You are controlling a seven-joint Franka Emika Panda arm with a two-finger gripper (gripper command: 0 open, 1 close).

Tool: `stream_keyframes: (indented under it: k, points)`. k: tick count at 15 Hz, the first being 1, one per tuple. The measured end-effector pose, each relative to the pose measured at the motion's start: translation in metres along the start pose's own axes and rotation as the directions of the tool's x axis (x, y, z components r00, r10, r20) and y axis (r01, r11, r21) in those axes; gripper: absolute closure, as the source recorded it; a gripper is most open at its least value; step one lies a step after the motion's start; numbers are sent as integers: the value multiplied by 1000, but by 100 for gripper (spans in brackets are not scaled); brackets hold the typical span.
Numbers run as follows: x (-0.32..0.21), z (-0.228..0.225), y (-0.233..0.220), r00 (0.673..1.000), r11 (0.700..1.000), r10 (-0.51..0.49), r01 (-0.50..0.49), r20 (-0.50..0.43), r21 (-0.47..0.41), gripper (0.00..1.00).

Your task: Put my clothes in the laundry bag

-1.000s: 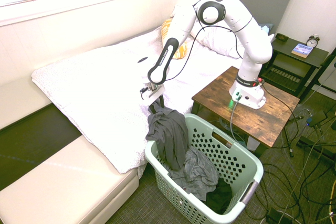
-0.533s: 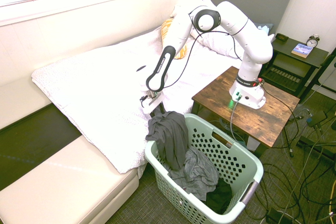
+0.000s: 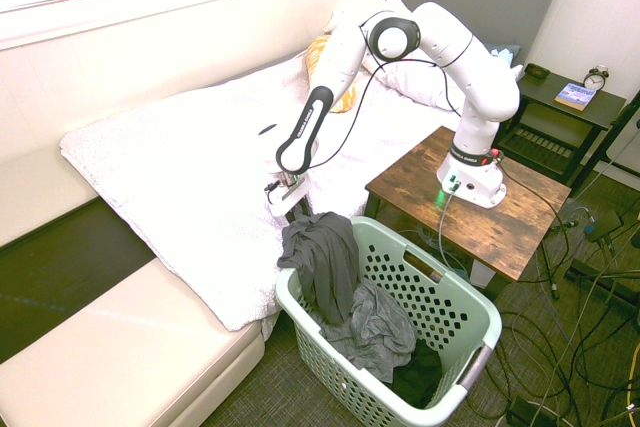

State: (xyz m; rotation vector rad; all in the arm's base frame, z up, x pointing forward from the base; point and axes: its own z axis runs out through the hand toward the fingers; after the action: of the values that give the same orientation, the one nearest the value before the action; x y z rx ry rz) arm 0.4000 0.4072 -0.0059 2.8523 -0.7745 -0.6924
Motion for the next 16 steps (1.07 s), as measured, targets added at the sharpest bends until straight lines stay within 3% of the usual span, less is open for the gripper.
stream_keyframes:
  k: [5,9,12,16]
  points:
    - [-5,-35,11,1000,999,13,-13,-15,32,100]
    - [-45,-51,19,999,998,-24,25,-31,49,100]
    - [-114,-77,22,992,995,-77,83,-96,62,100]
    - [-235,-128,48,956,979,-156,183,-248,88,100]
